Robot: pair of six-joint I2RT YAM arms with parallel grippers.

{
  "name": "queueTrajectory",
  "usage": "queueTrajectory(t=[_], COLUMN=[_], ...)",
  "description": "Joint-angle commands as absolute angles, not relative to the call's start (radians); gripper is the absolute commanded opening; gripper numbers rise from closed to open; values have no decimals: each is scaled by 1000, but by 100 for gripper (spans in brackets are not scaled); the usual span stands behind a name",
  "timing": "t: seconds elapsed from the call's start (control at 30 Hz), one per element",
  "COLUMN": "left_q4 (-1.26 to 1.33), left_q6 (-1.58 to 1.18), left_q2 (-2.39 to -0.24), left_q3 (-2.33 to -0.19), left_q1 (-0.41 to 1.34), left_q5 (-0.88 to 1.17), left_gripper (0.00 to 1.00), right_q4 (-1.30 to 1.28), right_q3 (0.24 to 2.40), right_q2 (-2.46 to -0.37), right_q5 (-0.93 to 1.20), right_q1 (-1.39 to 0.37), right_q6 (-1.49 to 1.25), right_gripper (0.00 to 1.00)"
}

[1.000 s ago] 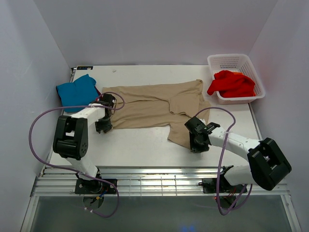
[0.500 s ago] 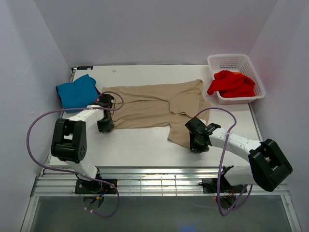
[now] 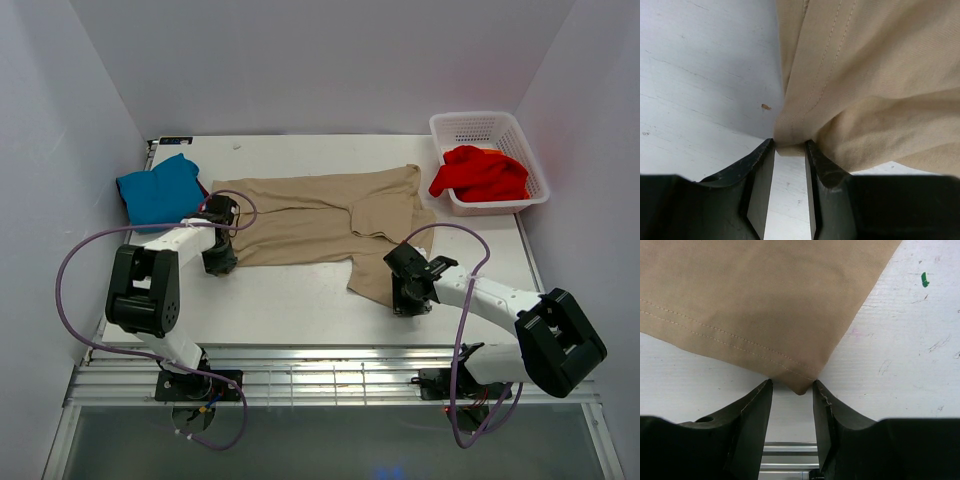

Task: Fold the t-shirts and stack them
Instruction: Fold the tshirt

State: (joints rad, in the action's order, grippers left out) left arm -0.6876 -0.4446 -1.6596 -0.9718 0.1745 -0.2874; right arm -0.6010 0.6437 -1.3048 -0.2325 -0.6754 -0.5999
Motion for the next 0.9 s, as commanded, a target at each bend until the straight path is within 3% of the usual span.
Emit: queueTrajectory(t=[0.0,0.13,0.2,0.27,0.33,0.4,0.7,0.87], left_q4=[-669,-663,-658,-655,-650,-647,-715,-733], left_q6=[-436,-433,-425,-420,-416,-414,-407,-394], left_q2=[-1720,-1727,-1735,-1749,-1755,-1750,-1689,-1704], left_q3=[-943,-946,-946,-950,-951,-950,-1064,-1172], left_q1=[176,175,176,176,175,176,175,167], left_q5=[-308,-313,-317,-325,-330,-333,-337,-368], left_gripper=[41,37,27,19,6,0,0,0], right_q4=[-597,-588,-586,-581,-587,-617,-882,-887], right_q3=[589,600,603,603,603,610,840,940], right_q2=[-1347,-1377,-1396,-1404,-1402,-1384,-1302,-1354], right_q5=[-241,-259,-267,-276,-293,-314,-511,-578], right_q1=[-684,-683,-684,-683,-683,-683,-683,-647], right_q6=[-620,-615,-611,-609,-609,-612,-620,-560], right_gripper=[44,41,32,15,8,8,8,8])
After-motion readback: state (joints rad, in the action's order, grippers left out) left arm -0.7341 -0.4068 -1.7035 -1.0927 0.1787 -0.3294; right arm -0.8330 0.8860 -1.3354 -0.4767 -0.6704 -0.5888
